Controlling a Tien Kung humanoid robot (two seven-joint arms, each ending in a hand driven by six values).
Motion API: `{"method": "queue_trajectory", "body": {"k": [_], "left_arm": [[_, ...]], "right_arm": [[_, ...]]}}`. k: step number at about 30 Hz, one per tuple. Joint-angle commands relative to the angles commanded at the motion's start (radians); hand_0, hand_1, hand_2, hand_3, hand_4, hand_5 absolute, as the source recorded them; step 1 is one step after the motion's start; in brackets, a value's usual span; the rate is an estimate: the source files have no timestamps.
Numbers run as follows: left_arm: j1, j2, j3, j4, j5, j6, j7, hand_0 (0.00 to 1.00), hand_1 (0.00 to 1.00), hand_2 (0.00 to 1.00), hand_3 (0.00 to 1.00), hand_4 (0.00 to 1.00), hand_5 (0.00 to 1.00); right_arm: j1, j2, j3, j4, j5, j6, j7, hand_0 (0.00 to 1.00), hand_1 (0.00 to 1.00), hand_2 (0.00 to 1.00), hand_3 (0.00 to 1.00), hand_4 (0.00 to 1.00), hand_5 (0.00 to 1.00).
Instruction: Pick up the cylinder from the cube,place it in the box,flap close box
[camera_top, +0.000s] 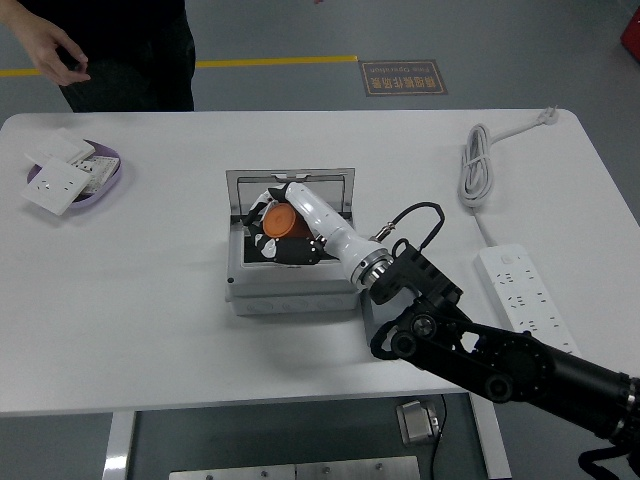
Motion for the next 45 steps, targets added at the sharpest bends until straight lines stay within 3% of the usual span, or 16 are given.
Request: {"method": "queue_trajectory", "body": {"k": [6,16,17,22,23,25,28,29,39,44,45], "left_arm": [[-0.003,0.003,-0.005,-0.001,0.005,0.001,0.003,0.568,0.615,0.579,0.604,0.721,0.224],[-0.004,0.004,-0.006,-0.003,0.006,0.001,0.003,0.567,0.615,0.580,0.604,0.722,0.227],[-0.004,0.004,-0.005,-0.003,0.006,0.001,0.003,0.568,0.615,0.578,0.604,0.722,0.230],[-0.004,0.002,-0.005,-0.003,0.007,0.001,0.003,0.568,0.615,0.578,0.604,0.722,0.230],[-0.004,0.002,-0.005,-0.003,0.007,0.001,0.003,0.568,0.615,0.580,0.604,0.722,0.232],[-0.004,0.002,-0.006,-0.003,0.008,0.000,0.003,0.568,0.615,0.580,0.604,0.722,0.232],[-0.004,0.002,-0.006,-0.003,0.008,0.001,0.004,0.568,0.615,0.580,0.604,0.722,0.232],[-0.004,0.002,-0.006,-0.003,0.009,0.001,0.004,0.568,0.615,0.579,0.604,0.721,0.233],[-0.001,-0.001,-0.006,-0.004,0.010,0.001,0.004,0.568,0.615,0.579,0.604,0.721,0.233],[0.002,-0.004,0.020,-0.006,-0.014,0.000,-0.008,0.568,0.615,0.579,0.603,0.720,0.234],[0.004,-0.006,0.025,-0.007,-0.019,0.000,-0.010,0.568,0.615,0.579,0.603,0.720,0.234]], "right_arm": [[0.052,0.050,-0.044,-0.058,-0.158,0.054,-0.081,0.240,0.315,0.322,0.233,0.002,0.002],[0.075,0.074,-0.046,-0.106,-0.424,0.246,-0.198,0.264,0.348,0.332,0.254,0.002,0.002],[0.074,0.076,-0.044,-0.110,-0.450,0.261,-0.207,0.612,0.568,0.562,0.605,0.422,0.002],[0.073,0.077,-0.034,-0.124,-0.552,0.287,-0.229,0.612,0.568,0.562,0.605,0.422,0.002],[0.073,0.077,-0.031,-0.125,-0.566,0.287,-0.232,0.768,0.677,0.675,0.691,0.454,0.214],[0.074,0.077,-0.025,-0.127,-0.589,0.288,-0.238,0.768,0.677,0.675,0.691,0.454,0.214],[0.074,0.077,-0.019,-0.130,-0.606,0.287,-0.245,0.768,0.677,0.675,0.691,0.454,0.214],[0.073,0.077,-0.018,-0.130,-0.608,0.288,-0.247,0.842,0.710,0.709,0.700,0.609,0.314],[0.060,0.067,-0.012,-0.123,-0.569,0.294,-0.248,0.857,0.714,0.718,0.705,0.668,0.367],[0.036,0.018,0.028,-0.066,-0.429,0.297,-0.206,0.857,0.715,0.720,0.710,0.693,0.393],[0.023,-0.016,0.061,-0.031,-0.352,0.312,-0.180,0.857,0.715,0.720,0.710,0.693,0.393]]}}
